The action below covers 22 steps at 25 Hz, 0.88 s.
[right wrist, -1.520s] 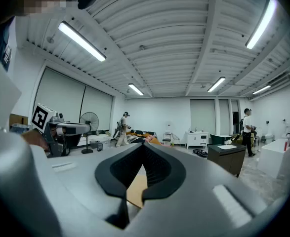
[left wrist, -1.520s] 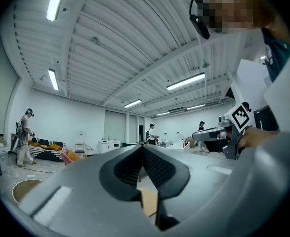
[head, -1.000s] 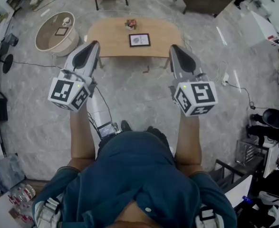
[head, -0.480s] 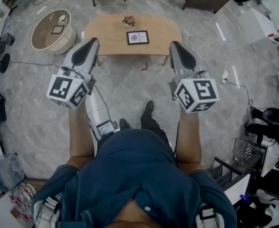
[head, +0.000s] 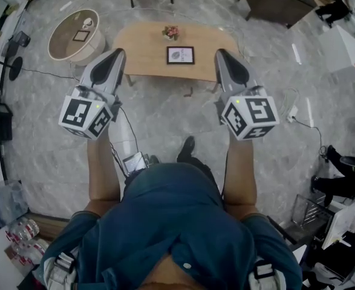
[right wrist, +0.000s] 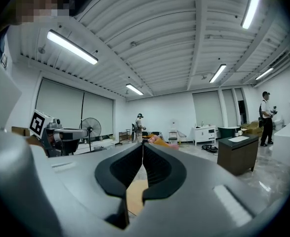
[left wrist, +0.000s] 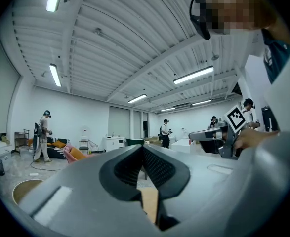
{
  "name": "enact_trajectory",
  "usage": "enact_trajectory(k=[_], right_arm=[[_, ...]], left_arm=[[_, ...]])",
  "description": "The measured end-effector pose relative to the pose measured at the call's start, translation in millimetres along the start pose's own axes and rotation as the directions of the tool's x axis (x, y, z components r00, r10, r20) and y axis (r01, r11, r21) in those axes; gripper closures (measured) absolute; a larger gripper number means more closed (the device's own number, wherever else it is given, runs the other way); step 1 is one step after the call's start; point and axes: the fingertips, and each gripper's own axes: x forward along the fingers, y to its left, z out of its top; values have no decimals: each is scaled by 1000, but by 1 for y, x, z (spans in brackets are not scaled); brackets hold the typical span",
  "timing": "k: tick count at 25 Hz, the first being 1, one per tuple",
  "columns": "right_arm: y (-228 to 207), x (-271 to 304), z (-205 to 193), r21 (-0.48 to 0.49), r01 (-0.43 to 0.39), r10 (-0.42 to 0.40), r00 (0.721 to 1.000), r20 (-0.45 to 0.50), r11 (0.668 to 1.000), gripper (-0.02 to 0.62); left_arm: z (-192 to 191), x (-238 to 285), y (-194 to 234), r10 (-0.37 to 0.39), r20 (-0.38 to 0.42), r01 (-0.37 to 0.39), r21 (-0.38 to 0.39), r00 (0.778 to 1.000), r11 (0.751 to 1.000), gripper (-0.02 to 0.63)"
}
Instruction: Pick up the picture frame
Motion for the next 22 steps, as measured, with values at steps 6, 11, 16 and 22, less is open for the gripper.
enact_trajectory(k=[6, 11, 16, 22], right_arm=[[-36, 27, 3, 3, -64, 64, 998, 1, 998, 583], [-63, 43, 5, 9, -110, 110, 994, 3, 994, 583], [-90, 42, 6, 20, -126, 126, 992, 10, 992, 583], [-114, 46, -2, 37, -115, 115, 993, -9, 993, 583]], left_arm=[[-1, 34, 0, 59, -9, -59, 3, 998, 998, 606], [-3, 61, -4, 92, -20, -92, 13, 996, 996, 606], [1, 82, -20, 101, -25, -101, 28, 995, 995, 606], [-4, 110, -27, 75, -42, -74, 32, 996, 997, 607]])
